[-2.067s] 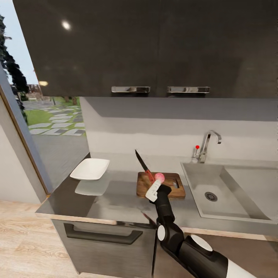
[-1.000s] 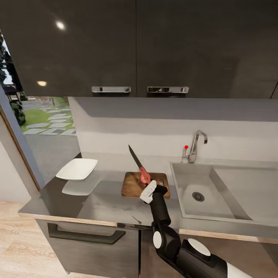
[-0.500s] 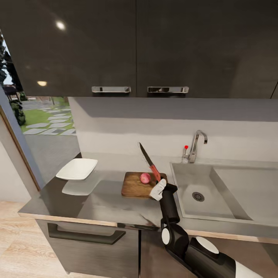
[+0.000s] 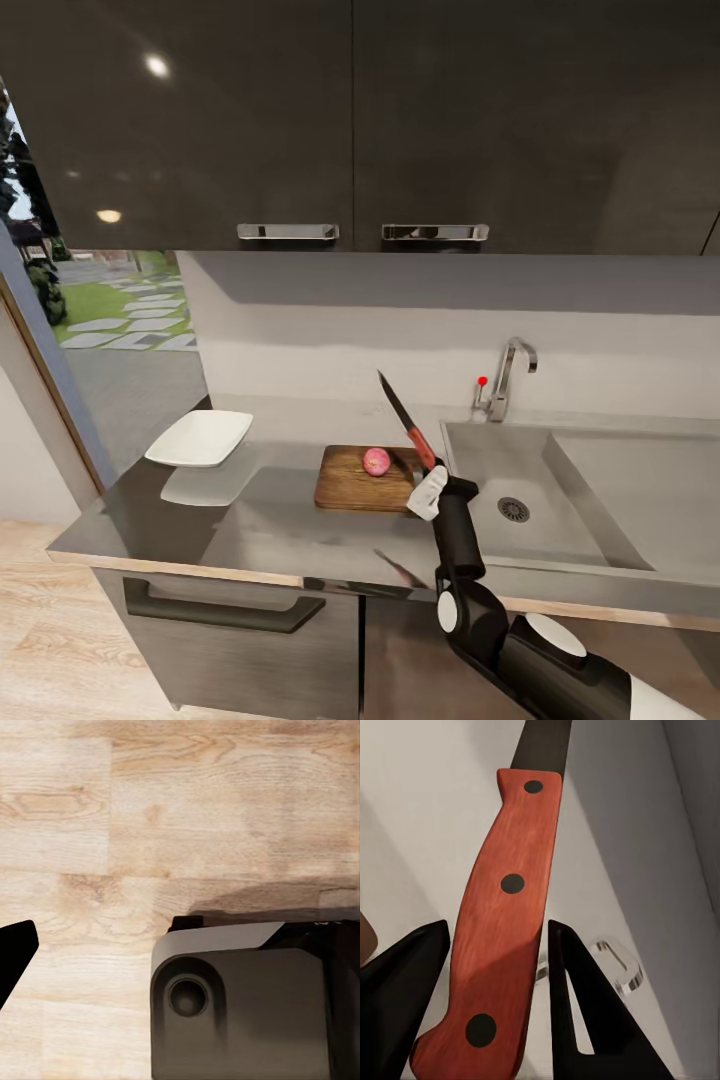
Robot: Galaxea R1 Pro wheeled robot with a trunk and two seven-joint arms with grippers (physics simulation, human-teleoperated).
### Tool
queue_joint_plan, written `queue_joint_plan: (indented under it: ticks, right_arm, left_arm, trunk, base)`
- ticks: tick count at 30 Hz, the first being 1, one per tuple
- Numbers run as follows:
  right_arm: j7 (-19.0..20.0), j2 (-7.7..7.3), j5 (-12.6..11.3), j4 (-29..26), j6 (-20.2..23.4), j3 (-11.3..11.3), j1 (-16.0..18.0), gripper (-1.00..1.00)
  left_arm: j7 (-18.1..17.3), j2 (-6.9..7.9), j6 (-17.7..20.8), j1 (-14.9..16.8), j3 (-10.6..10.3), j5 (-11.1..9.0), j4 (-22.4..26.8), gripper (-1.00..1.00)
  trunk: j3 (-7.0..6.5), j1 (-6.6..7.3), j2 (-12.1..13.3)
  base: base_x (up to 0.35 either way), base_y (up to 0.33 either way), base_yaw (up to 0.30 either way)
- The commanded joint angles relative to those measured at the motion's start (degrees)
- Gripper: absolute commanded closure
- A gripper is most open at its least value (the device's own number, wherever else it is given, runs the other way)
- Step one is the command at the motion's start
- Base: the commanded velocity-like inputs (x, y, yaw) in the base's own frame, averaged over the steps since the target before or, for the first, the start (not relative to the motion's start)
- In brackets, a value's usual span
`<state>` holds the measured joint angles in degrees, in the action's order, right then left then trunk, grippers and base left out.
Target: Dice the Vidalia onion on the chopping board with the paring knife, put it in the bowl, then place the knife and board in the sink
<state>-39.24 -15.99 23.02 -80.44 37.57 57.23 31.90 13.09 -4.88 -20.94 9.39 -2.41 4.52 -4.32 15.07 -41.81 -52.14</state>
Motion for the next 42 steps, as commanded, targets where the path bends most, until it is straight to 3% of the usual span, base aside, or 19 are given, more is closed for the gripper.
queue_joint_plan:
  ticks: [1,4,6,7,9,10,14,15,16,19,21,26,39,42]
  right_arm:
    - [-0.14,0.02,0.13,-0.01,0.67,0.16,0.09,1.00]
    - [0.02,0.28,0.31,-0.01,2.47,0.21,0.09,1.00]
    - [0.09,0.40,1.48,-0.04,3.58,0.23,0.09,1.00]
    - [0.20,0.46,3.26,-0.05,4.26,0.23,0.09,1.00]
    - [0.95,0.82,7.15,-0.03,4.98,0.24,0.09,1.00]
    - [3.64,1.53,11.41,0.00,5.36,0.18,0.09,1.00]
    - [17.47,3.21,21.69,-0.05,5.65,-0.44,0.09,1.00]
    - [21.58,3.69,25.21,-0.06,5.61,-1.17,0.09,1.00]
    - [23.48,4.01,27.00,-0.06,5.57,-1.69,0.09,1.00]
    - [32.23,6.48,36.22,-0.06,5.32,-5.43,0.09,1.00]
    - [35.12,7.61,38.96,-0.07,5.19,-6.54,0.09,1.00]
    - [39.21,8.74,41.56,-0.07,4.77,-7.55,0.09,1.00]
    - [41.05,8.88,41.89,0.00,3.89,-7.70,0.09,1.00]
    - [43.70,8.88,41.75,0.05,3.36,-7.73,0.09,1.00]
  left_arm:
    - [0.53,-0.03,-0.31,0.11,-0.23,0.49,-0.25,-1.00]
    - [0.49,-0.17,-0.33,0.11,-0.23,0.49,-0.25,-1.00]
    - [0.47,-0.28,-0.33,0.11,-0.23,0.49,-0.25,-1.00]
    - [0.46,-0.32,-0.33,0.11,-0.23,0.49,-0.25,-1.00]
    - [0.42,-0.35,-0.33,0.11,-0.23,0.49,-0.25,-1.00]
    - [0.39,-0.35,-0.35,0.11,-0.23,0.49,-0.25,-1.00]
    - [0.36,-0.29,-0.40,0.11,-0.23,0.49,-0.25,-1.00]
    - [0.36,-0.27,-0.41,0.11,-0.23,0.49,-0.25,-1.00]
    - [0.36,-0.25,-0.41,0.11,-0.23,0.49,-0.25,-1.00]
    - [0.36,-0.17,-0.42,0.11,-0.23,0.49,-0.25,-1.00]
    - [0.36,-0.16,-0.43,0.11,-0.23,0.49,-0.25,-1.00]
    - [0.36,-0.13,-0.49,0.11,-0.23,0.49,-0.25,-1.00]
    - [0.44,-0.35,-0.42,0.11,-0.23,0.49,-0.25,-1.00]
    - [0.44,-0.36,-0.42,0.11,-0.24,0.49,-0.25,-1.00]
  trunk:
    - [0.08,-0.01,-0.06]
    - [0.08,-0.01,-0.06]
    - [0.08,-0.01,-0.06]
    - [0.08,-0.01,-0.06]
    - [0.08,-0.01,-0.06]
    - [0.08,-0.01,-0.06]
    - [0.08,-0.01,-0.06]
    - [0.08,-0.01,-0.06]
    - [0.08,-0.01,-0.06]
    - [0.08,-0.01,-0.06]
    - [0.08,-0.01,-0.06]
    - [0.08,-0.01,-0.06]
    - [0.08,-0.01,-0.06]
    - [0.08,-0.01,-0.06]
  base:
    - [0.000,0.000,0.000]
    - [0.000,0.000,0.000]
    - [0.000,0.000,0.000]
    - [0.000,0.000,0.000]
    - [0.000,0.000,0.000]
    - [0.000,0.000,0.000]
    - [0.000,0.000,0.000]
    - [0.000,0.000,0.000]
    - [0.000,0.000,0.000]
    - [0.000,0.000,0.000]
    - [0.000,0.000,0.000]
    - [0.000,0.000,0.000]
    - [0.104,-0.109,0.000]
    - [0.176,-0.183,0.000]
